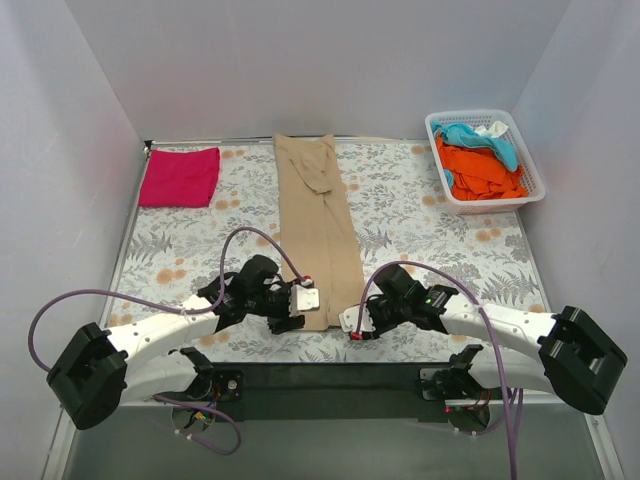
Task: Fold and stack the t-shirts
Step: Fold the tshirt
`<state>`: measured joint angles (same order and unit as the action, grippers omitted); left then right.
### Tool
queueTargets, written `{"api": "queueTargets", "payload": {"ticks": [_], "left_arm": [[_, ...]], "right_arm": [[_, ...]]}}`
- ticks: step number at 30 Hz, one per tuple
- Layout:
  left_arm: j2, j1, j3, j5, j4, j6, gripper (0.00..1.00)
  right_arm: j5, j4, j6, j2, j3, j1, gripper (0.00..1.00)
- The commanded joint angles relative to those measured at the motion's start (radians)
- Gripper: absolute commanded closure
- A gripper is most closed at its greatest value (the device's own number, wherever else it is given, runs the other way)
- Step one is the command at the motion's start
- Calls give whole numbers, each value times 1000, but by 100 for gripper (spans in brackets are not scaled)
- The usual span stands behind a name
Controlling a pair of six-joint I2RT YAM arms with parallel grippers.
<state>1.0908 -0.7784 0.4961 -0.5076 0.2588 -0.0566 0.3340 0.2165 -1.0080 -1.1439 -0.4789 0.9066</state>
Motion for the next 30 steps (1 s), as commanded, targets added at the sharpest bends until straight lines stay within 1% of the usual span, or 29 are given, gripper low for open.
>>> {"api": "queueTargets", "payload": {"ticks": [1, 5, 7, 9, 11, 15, 17, 18, 19, 21, 22, 23, 25, 26, 29, 30], "left_arm": [[6, -22, -19, 20, -47, 46, 53], [12, -39, -42, 18, -53, 54, 56], [20, -51, -57, 23, -59, 90, 56], [30, -56, -68, 32, -70, 97, 58], [61, -61, -74, 49, -70, 98, 60], [110, -62, -82, 92, -79, 93, 60], [133, -64, -87, 109, -84, 93, 61], [136, -64, -87, 109, -82, 97, 64], [139, -64, -90, 110, -85, 100, 70], [147, -65, -88, 118, -82, 100, 77], [147, -67, -87, 122, -75, 101, 80], [144, -70, -83, 123, -67, 101, 91], [124, -70, -74, 112, -38, 101, 98], [110, -70, -74, 106, -29, 103, 100], [37, -73, -64, 70, 20, 97, 100], [15, -73, -56, 60, 39, 92, 100]], "right_arm": [[-13, -60, -37, -23, 16, 8, 66], [-6, -62, -46, -27, 23, 11, 67], [-7, -62, -50, -28, 29, 11, 64], [-9, -63, -58, -33, 34, 14, 64], [-12, -63, -66, -56, 37, 15, 65], [-13, -63, -79, -83, 51, 15, 66], [-19, -63, -89, -94, 62, 18, 71], [-21, -63, -87, -111, 62, 21, 73], [-26, -63, -86, -117, 60, 21, 80], [-33, -62, -69, -138, 51, 29, 91], [-44, -60, -61, -143, 46, 32, 98], [-47, -49, -55, -145, 40, 37, 99], [-49, -29, -26, -136, 14, 44, 99], [-49, -20, -14, -125, 4, 48, 99], [-32, 26, 31, -64, -27, 74, 99], [-27, 37, 40, -21, -33, 83, 99]]}}
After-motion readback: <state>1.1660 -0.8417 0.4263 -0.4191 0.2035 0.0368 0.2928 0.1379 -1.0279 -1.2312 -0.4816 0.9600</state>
